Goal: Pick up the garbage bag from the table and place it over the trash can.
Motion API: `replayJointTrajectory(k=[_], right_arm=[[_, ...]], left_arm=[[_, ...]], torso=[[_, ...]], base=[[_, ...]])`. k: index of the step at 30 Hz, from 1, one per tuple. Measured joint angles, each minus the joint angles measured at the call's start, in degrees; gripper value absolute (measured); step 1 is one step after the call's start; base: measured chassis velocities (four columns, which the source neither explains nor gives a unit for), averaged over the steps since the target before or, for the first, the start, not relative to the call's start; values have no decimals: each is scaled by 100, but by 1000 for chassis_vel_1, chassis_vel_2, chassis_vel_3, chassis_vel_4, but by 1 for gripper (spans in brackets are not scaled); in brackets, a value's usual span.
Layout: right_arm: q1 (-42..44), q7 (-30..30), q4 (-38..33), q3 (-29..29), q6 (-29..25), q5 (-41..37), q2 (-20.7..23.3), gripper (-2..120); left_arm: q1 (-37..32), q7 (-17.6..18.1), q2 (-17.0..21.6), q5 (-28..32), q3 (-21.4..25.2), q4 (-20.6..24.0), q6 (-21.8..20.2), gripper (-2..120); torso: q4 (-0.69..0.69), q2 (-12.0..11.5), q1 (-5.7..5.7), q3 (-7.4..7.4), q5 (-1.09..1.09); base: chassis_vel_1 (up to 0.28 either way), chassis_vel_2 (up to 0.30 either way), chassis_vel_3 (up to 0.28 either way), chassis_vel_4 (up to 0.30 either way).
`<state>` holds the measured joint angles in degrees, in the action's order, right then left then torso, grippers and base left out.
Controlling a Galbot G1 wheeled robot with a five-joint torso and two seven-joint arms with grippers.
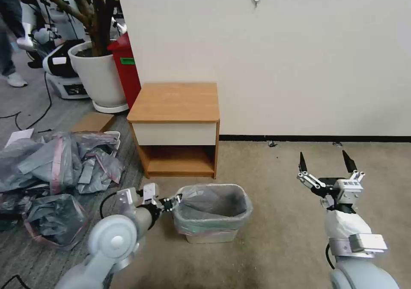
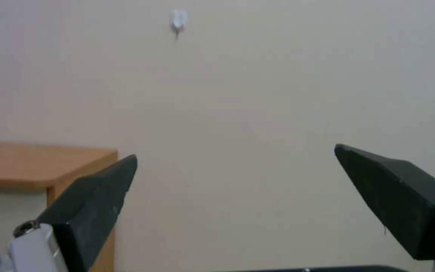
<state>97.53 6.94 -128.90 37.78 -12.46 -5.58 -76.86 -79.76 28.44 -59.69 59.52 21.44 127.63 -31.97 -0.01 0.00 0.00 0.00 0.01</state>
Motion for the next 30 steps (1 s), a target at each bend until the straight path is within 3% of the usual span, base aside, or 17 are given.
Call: replayJointTrajectory(k=[3,4,7,8,11,12,14,20,25,30], right_arm=[[23,57,53,-23,-369,29,10,100],[23,57,53,-23,-369,29,10,100],[11,266,132,-46,-652,216,7,100],[11,266,132,-46,-652,216,7,100],[53,291,183,-67,-650,394,-60,100],[53,291,183,-67,-650,394,-60,100],[63,134,213,-64,-489,468,-158,100],[63,-154,202,-89,293,479,-296,100],[67,-557,198,193,792,348,-368,100],[9,-851,239,470,1053,249,-380,100]], left_arm=[[-440,-809,-90,-1731,233,37,1179,69],[-440,-809,-90,-1731,233,37,1179,69],[-990,-1506,-551,-3235,630,-45,2600,78],[-990,-1506,-551,-3235,630,-45,2600,78],[-1454,-1890,-1046,-4064,1014,-136,3531,91],[-1454,-1890,-1046,-4064,1014,-136,3531,91],[-1680,-2093,-1332,-4376,1220,-207,3921,99],[-1864,-2328,-1810,-4863,1348,-584,4552,100],[-1854,-2355,-2083,-5052,1270,-764,4751,100],[-1825,-2373,-2185,-5165,1190,-767,4688,100]], torso=[[0,0,0,0,-1],[0,0,0,0,-1],[2,0,0,0,-1],[2,0,0,0,-1],[2,-1,0,0,-1],[2,-1,0,0,-1],[1,0,0,0,1],[1,-1,0,0,0],[1,-1,0,0,-1],[0,-1,0,0,0]], base=[[0,0,0,0],[0,0,0,0],[0,0,0,0],[0,0,0,0],[0,0,0,0],[0,0,0,0],[0,0,0,0],[0,0,0,0],[0,0,0,0],[0,0,0,0]])
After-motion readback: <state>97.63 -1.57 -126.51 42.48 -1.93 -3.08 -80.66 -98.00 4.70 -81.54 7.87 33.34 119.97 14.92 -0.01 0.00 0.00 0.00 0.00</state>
